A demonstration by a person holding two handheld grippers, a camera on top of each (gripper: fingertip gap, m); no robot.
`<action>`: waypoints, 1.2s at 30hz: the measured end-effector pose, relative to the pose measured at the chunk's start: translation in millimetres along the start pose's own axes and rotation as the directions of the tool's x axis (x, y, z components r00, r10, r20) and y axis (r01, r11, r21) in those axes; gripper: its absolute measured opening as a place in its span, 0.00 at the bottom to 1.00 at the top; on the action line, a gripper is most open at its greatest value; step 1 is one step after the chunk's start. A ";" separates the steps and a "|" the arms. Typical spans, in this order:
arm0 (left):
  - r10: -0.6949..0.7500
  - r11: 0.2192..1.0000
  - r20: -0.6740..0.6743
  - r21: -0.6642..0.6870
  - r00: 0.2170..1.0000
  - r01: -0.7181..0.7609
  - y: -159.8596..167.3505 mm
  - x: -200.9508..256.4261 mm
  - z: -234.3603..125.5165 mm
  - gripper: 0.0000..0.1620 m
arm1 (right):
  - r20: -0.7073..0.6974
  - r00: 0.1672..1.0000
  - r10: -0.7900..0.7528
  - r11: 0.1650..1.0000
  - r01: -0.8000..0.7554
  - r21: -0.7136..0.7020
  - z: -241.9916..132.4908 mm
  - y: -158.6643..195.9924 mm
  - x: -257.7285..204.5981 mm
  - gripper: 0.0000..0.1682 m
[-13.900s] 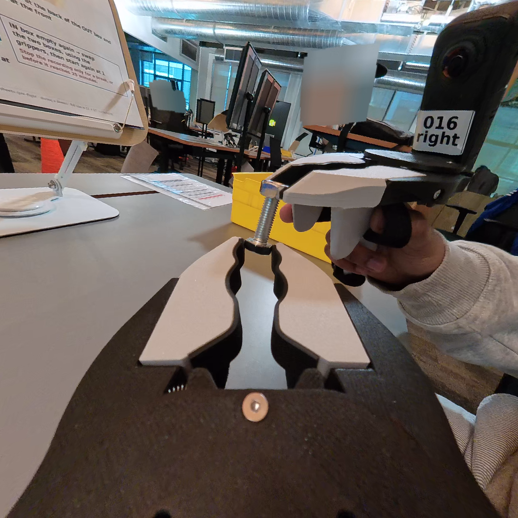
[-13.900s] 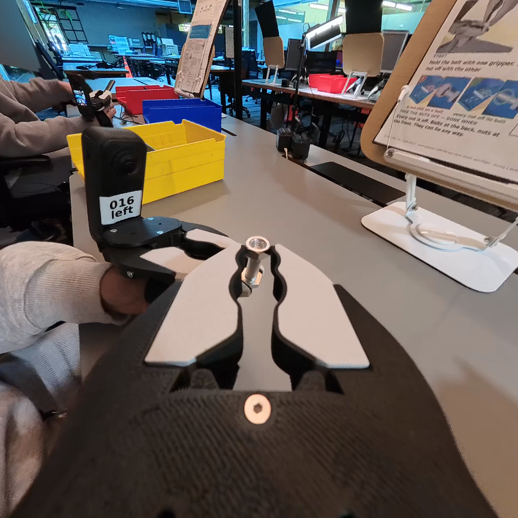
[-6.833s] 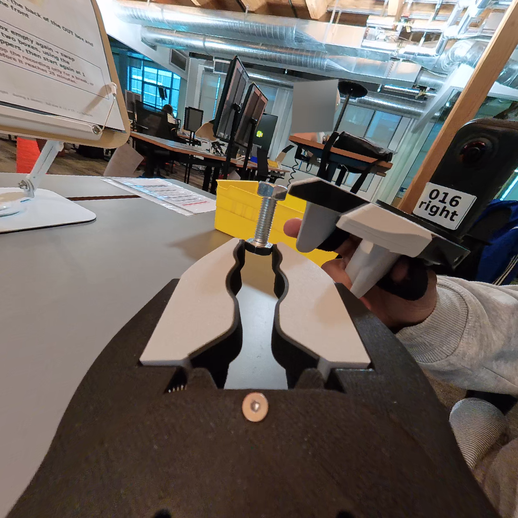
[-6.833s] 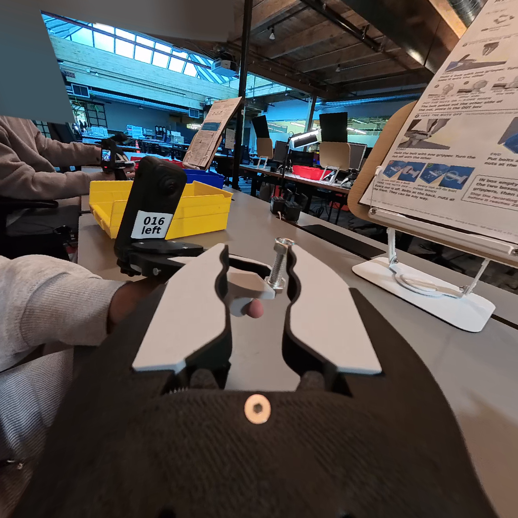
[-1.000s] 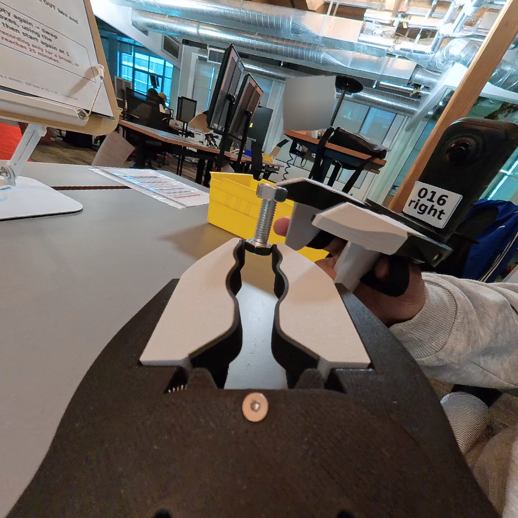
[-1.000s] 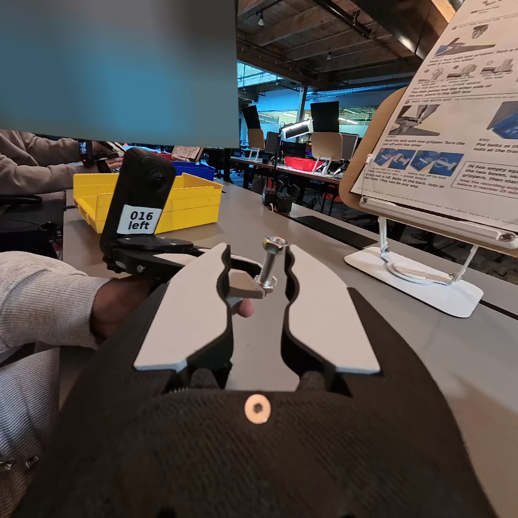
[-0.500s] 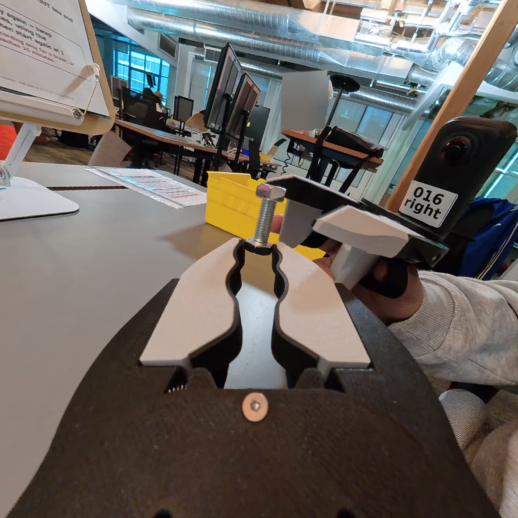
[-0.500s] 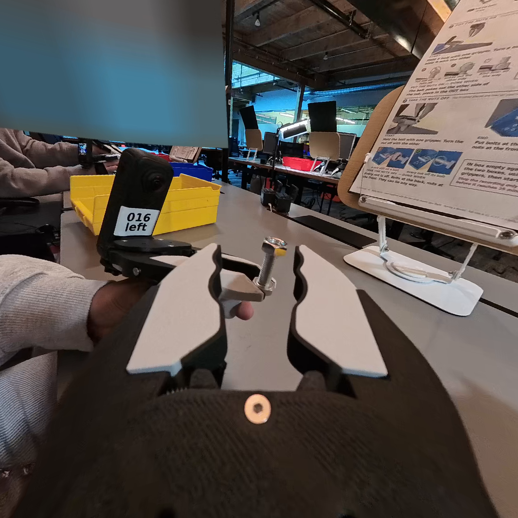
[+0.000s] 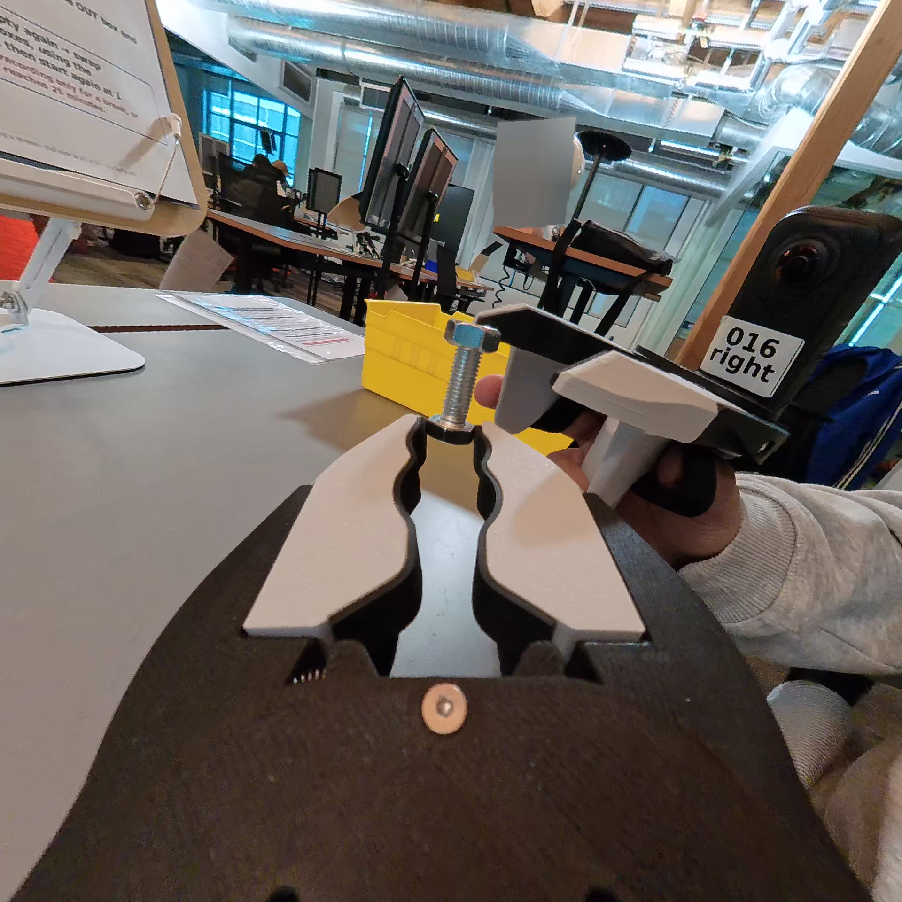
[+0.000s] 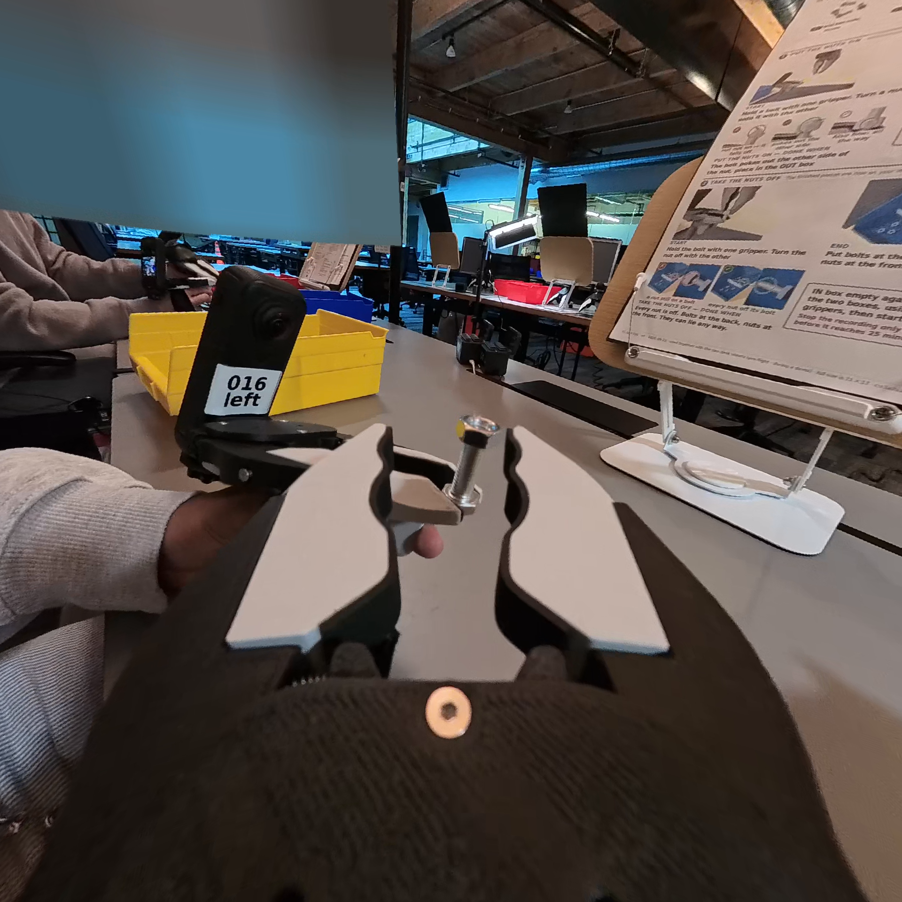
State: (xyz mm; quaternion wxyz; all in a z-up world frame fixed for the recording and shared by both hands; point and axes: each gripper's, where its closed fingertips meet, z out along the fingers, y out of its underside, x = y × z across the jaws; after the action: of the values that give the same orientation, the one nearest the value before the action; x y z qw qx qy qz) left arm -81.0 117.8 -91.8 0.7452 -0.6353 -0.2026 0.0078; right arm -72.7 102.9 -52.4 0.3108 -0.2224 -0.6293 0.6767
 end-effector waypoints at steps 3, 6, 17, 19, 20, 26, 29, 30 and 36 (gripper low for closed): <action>0.007 1.000 -0.008 -0.006 1.000 -0.007 1.5 2.5 1.1 0.12 | 0.004 1.000 0.007 1.000 -0.007 -0.005 0.6 1.4 -0.3 0.28; 0.004 1.000 0.000 -0.002 1.000 -0.004 0.5 0.6 0.5 0.12 | 0.012 1.000 0.004 1.000 -0.004 -0.001 0.2 0.7 -2.3 0.26; 0.006 1.000 0.020 0.005 1.000 -0.006 -2.6 -5.8 -2.5 0.12 | 0.005 1.000 0.002 1.000 -0.002 0.001 0.6 1.1 -1.4 0.26; 0.009 1.000 0.018 0.003 1.000 -0.009 -2.0 -4.9 -2.1 0.12 | 0.008 1.000 0.006 1.000 -0.006 -0.006 1.3 2.7 -1.8 0.27; 0.008 1.000 0.018 0.003 1.000 -0.008 -2.0 -5.0 -2.1 0.12 | 0.010 1.000 0.006 1.000 -0.006 -0.009 1.6 3.3 -2.4 0.27; 0.004 1.000 0.024 0.006 1.000 -0.004 -2.8 -6.4 -2.9 0.12 | 0.052 0.999 -0.014 1.000 0.015 -0.015 2.4 4.4 -12.0 0.22; 0.004 1.000 0.021 0.005 1.000 -0.004 -2.4 -5.7 -2.6 0.12 | 0.023 0.999 -0.023 1.000 0.023 0.000 1.0 1.0 -7.7 0.23; 0.004 1.000 0.021 0.005 1.000 -0.004 -2.4 -5.6 -2.6 0.12 | 0.014 1.000 -0.017 1.000 0.017 0.006 0.6 0.0 -5.6 0.24; 0.003 1.000 0.017 0.000 1.000 -0.003 -0.6 -4.4 -1.7 0.12 | 0.004 1.000 0.005 1.000 -0.005 -0.001 1.3 2.3 -1.8 0.28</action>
State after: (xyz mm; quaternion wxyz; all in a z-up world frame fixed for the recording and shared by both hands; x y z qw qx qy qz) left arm -84.7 114.9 -92.7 0.7436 -0.6353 -0.2080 0.0141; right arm -72.6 100.6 -54.8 0.3078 -0.2225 -0.6299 0.6775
